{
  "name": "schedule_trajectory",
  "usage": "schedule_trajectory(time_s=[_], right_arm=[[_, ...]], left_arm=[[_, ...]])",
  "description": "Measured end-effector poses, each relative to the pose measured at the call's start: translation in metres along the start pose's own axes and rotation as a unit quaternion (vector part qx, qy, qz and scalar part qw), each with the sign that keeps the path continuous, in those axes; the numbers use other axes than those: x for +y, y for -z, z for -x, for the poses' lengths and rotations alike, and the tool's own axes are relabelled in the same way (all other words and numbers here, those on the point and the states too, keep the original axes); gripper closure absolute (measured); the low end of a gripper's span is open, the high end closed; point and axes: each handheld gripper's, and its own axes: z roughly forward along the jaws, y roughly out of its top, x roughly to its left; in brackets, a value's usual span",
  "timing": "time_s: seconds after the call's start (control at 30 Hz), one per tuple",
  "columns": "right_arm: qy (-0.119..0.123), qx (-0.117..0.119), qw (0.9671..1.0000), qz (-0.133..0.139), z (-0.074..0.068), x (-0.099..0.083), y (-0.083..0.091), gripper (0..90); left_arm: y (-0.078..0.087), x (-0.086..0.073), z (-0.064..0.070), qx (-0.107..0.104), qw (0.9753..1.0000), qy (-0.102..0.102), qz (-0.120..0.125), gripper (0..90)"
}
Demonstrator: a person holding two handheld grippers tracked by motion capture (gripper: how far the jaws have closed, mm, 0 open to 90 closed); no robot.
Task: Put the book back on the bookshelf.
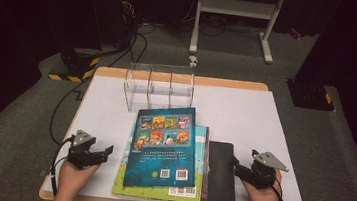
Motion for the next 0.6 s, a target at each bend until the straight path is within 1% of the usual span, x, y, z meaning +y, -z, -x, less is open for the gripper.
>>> schedule_trajectory(time_s=[0.07,0.13,0.17,0.2,0.3,0.37,0.4,0.47,0.53,0.6], right_arm=[[0.001,0.002,1.0000,0.001,-0.001,0.000,0.000,20.7],[0.002,0.002,1.0000,0.002,-0.001,0.000,0.000,20.6],[0.001,0.003,1.0000,0.004,-0.001,0.000,0.000,20.6],[0.001,0.003,1.0000,0.004,-0.001,0.000,0.000,20.5],[0.001,0.004,1.0000,0.004,-0.002,0.000,-0.001,20.5],[0.003,0.006,1.0000,0.004,-0.003,0.000,-0.001,20.5],[0.004,0.007,1.0000,0.004,-0.004,0.000,-0.001,20.5],[0.006,0.009,0.9999,0.005,-0.005,0.001,-0.001,20.5],[0.006,0.011,0.9999,0.006,-0.006,0.001,-0.001,20.5],[0.005,0.012,0.9999,0.006,-0.007,0.001,-0.001,20.5]], left_arm=[[-0.001,0.001,0.006,-0.013,0.9999,-0.002,0.000,21.7],[-0.003,0.003,0.015,-0.031,0.9995,-0.006,0.000,21.7],[-0.004,0.003,0.018,-0.035,0.9993,-0.007,0.000,21.7],[-0.005,0.004,0.023,-0.044,0.9990,-0.007,0.001,21.7],[-0.010,0.005,0.037,-0.070,0.9974,-0.015,-0.003,22.1],[-0.013,0.005,0.046,-0.091,0.9957,-0.016,-0.007,22.1],[-0.015,0.006,0.051,-0.099,0.9949,-0.016,-0.008,22.1],[-0.019,0.006,0.057,-0.112,0.9935,-0.016,-0.013,21.7],[-0.023,0.007,0.061,-0.129,0.9915,-0.006,-0.015,20.9],[-0.026,0.007,0.062,-0.153,0.9880,0.005,-0.020,21.2]])
